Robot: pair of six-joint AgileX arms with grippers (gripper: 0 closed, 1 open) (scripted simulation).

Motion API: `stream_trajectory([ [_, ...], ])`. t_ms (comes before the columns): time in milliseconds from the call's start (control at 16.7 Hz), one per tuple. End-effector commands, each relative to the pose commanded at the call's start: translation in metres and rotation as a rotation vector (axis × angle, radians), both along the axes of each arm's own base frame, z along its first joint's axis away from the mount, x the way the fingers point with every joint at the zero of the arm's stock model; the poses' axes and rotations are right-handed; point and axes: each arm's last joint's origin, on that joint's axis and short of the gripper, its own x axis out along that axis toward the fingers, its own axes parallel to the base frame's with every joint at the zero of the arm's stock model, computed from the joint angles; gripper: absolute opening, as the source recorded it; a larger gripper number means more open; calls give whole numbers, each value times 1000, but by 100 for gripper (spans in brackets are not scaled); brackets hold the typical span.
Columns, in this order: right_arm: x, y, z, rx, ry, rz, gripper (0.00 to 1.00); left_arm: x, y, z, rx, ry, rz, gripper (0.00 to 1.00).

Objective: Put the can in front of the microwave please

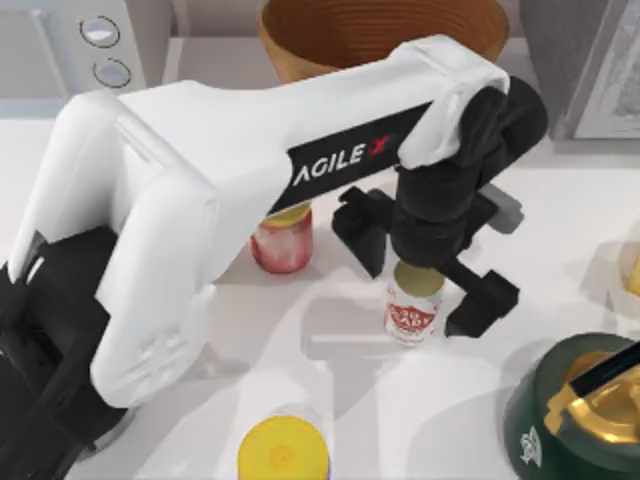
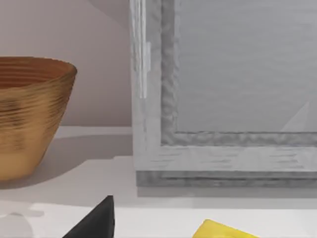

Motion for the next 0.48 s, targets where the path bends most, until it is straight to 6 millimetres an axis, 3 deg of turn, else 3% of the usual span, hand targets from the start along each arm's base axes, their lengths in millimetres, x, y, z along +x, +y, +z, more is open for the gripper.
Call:
stream_trajectory([
  [480,0,0,0,0,0,0,100,0,0,0,0,0,0,25],
])
